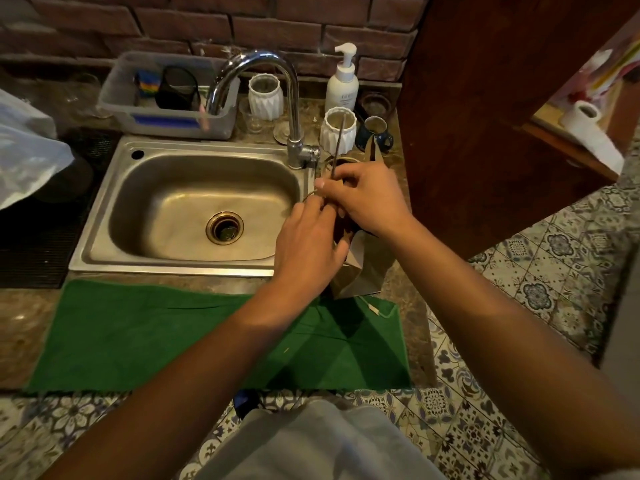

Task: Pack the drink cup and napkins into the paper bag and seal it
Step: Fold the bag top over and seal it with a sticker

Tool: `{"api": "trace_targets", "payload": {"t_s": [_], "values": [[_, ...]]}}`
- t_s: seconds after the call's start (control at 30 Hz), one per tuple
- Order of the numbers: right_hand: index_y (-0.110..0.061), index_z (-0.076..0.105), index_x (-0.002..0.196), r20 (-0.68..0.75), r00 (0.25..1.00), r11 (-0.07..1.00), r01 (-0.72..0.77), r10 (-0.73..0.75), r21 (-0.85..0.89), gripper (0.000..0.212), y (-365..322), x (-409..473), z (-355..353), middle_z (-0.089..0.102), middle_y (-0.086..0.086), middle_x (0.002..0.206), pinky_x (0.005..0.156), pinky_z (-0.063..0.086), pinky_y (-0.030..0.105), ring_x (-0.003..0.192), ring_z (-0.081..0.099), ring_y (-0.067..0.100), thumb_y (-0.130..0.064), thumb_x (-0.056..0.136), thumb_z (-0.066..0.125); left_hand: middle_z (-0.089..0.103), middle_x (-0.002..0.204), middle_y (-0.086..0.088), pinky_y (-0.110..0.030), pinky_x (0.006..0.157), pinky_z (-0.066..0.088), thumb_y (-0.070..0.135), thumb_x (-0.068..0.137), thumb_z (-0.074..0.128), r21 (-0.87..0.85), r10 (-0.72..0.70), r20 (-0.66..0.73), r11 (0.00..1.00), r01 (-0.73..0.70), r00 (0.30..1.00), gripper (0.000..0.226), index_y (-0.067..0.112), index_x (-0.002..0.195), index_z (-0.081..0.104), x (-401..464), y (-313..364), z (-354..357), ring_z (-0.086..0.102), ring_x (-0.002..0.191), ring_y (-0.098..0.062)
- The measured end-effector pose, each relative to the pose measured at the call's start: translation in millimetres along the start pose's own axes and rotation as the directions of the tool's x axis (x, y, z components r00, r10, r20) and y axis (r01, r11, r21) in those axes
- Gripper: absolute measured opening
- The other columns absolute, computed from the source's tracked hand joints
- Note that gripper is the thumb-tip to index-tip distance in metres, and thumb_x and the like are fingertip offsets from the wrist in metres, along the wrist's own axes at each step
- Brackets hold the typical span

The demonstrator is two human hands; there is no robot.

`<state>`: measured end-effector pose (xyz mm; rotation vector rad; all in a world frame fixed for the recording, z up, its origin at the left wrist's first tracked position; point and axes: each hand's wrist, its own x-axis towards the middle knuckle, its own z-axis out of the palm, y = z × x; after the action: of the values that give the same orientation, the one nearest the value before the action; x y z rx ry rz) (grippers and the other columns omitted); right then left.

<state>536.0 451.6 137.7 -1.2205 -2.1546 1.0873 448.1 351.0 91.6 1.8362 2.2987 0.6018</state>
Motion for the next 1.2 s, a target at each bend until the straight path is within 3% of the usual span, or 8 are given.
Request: {"api": "trace_targets", "payload": {"t_s": [0.17, 0.4, 0.53, 0.63, 0.73, 0.87, 1.03, 1.2], "values": [[-0.004, 0.077, 0.091, -0.079, 0.983, 0.964, -0.143, 0.164, 0.225, 0.028, 7, 3, -4, 0.065, -0.002, 0.061, 0.057, 0.049, 0.024, 0.051, 0.059, 0.003, -0.028, 0.099, 0.065, 0.047, 0.140, -0.008, -0.043, 0.099, 0.045, 0.046, 0.085, 0.066, -0.025, -0.061, 0.036, 0.998, 0.062, 0.997, 0.051, 0.022, 0.129, 0.056, -2, 5, 8, 0.050, 0.121, -0.029], [-0.010, 0.076, 0.096, -0.298, 0.926, 0.924, -0.113, 0.231, 0.365, 0.024, 5, -3, -24, 0.070, 0.001, 0.067, 0.061, 0.053, 0.026, 0.059, 0.063, 0.010, -0.024, 0.102, 0.057, 0.059, 0.136, 0.001, -0.046, 0.101, 0.044, 0.059, 0.085, 0.065, -0.140, -0.143, 0.078, 0.978, 0.153, 0.987, 0.068, 0.025, 0.140, 0.043, 1, 1, 13, 0.054, 0.125, -0.027], [-0.008, 0.076, 0.097, -0.299, 0.928, 0.894, -0.070, 0.221, 0.442, 0.028, 11, -12, -38, 0.071, 0.004, 0.070, 0.069, 0.056, 0.031, 0.066, 0.066, 0.016, -0.024, 0.104, 0.054, 0.067, 0.112, 0.012, -0.046, 0.099, 0.044, 0.053, 0.085, 0.070, -0.300, -0.211, 0.125, 0.923, 0.240, 0.969, 0.068, 0.029, 0.140, 0.040, 3, 1, 10, 0.058, 0.116, -0.024], [-0.005, 0.074, 0.101, -0.275, 0.939, 0.895, -0.067, 0.206, 0.442, 0.028, 18, -20, -48, 0.071, 0.006, 0.074, 0.067, 0.056, 0.024, 0.066, 0.066, 0.011, -0.020, 0.105, 0.051, 0.056, 0.085, 0.023, -0.046, 0.088, 0.051, 0.035, 0.085, 0.075, -0.479, -0.232, 0.146, 0.834, 0.274, 0.962, 0.065, 0.030, 0.141, 0.042, 4, 1, 8, 0.062, 0.100, -0.023], [-0.006, 0.073, 0.100, -0.247, 0.956, 0.938, -0.067, 0.158, 0.341, 0.025, 23, -25, -53, 0.073, 0.007, 0.079, 0.069, 0.057, 0.025, 0.069, 0.069, 0.012, -0.018, 0.104, 0.052, 0.058, 0.085, 0.017, -0.035, 0.074, 0.052, 0.020, 0.086, 0.075, -0.586, -0.219, 0.148, 0.766, 0.264, 0.964, 0.060, 0.030, 0.137, 0.045, 6, 3, 6, 0.065, 0.083, -0.014], [-0.023, 0.072, 0.090, -0.148, 0.988, 0.993, -0.062, 0.047, -0.096, 0.018, 29, -30, -57, 0.073, -0.008, 0.080, 0.068, 0.054, 0.021, 0.072, 0.069, 0.002, -0.023, 0.100, 0.057, 0.063, 0.096, 0.009, -0.025, 0.066, 0.045, 0.011, 0.088, 0.069, -0.609, -0.224, 0.146, 0.747, 0.266, 0.964, 0.050, 0.028, 0.130, 0.048, 6, 6, 3, 0.064, 0.077, -0.009], [-0.016, 0.075, 0.101, 0.121, 0.987, 0.936, -0.058, 0.106, -0.348, 0.020, 28, -33, -60, 0.074, 0.001, 0.089, 0.080, 0.061, 0.045, 0.083, 0.071, 0.017, -0.031, 0.097, 0.061, 0.064, 0.107, 0.003, -0.017, 0.065, 0.043, 0.009, 0.089, 0.069, -0.610, -0.246, 0.141, 0.742, 0.280, 0.959, 0.049, 0.026, 0.130, 0.050, 7, 2, 1, 0.062, 0.079, -0.004], [-0.015, 0.076, 0.107, 0.259, 0.955, 0.887, -0.009, 0.144, -0.462, 0.024, 32, -29, -62, 0.075, 0.000, 0.088, 0.080, 0.061, 0.041, 0.073, 0.067, 0.009, -0.034, 0.098, 0.064, 0.066, 0.117, -0.001, -0.032, 0.077, 0.055, 0.011, 0.089, 0.071, -0.606, -0.234, 0.133, 0.749, 0.266, 0.963, 0.049, 0.034, 0.127, 0.050, 8, -2, 3, 0.068, 0.099, -0.022]]}}
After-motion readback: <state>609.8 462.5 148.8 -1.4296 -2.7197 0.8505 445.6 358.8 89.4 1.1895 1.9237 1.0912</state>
